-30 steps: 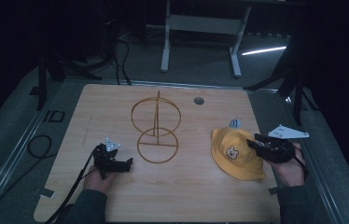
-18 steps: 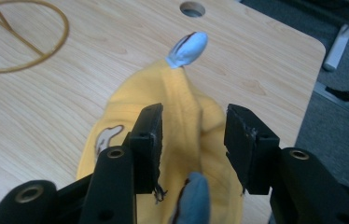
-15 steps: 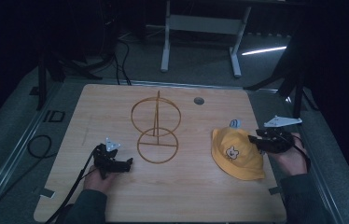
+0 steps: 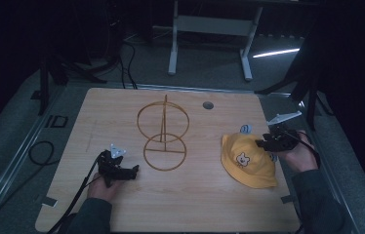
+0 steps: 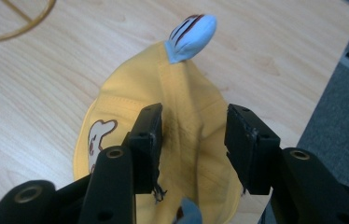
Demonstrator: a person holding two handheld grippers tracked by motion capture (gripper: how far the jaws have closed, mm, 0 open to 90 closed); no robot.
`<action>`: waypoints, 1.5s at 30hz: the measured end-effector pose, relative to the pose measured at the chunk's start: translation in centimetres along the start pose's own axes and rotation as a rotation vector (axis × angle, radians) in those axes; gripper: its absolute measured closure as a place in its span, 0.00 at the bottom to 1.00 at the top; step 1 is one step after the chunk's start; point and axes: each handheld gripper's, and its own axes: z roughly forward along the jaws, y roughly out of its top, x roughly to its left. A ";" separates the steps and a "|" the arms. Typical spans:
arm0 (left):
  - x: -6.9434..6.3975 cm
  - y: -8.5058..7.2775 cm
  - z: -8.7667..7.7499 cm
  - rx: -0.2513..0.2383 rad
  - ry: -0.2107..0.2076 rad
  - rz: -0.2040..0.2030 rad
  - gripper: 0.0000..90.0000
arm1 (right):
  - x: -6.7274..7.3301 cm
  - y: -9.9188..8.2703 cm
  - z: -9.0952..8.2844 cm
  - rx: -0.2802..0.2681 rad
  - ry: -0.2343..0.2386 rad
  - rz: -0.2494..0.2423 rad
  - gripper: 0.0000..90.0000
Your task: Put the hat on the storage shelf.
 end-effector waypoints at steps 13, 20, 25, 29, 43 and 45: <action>0.0 0.0 0.0 0.000 -0.001 -0.001 0.02 | 0.2 2.0 2.0 0.218 0.057 -0.034 0.88; 0.0 0.0 0.0 -0.002 0.000 -0.004 0.02 | 1.4 2.8 0.8 0.198 0.013 -0.116 0.91; 0.0 0.0 0.0 -0.001 -0.001 -0.003 0.02 | 2.4 3.6 -0.6 0.155 -0.011 -0.164 0.91; 0.0 0.0 0.0 0.000 -0.001 -0.003 0.02 | 3.1 4.3 -1.4 0.129 -0.014 -0.201 0.91; 0.0 0.0 0.0 0.001 -0.001 -0.002 0.02 | 4.3 6.1 -4.6 -0.046 0.035 -0.220 0.91; 0.0 0.0 0.0 0.001 -0.001 -0.003 0.02 | 4.2 6.2 -5.1 -0.075 0.051 -0.216 0.91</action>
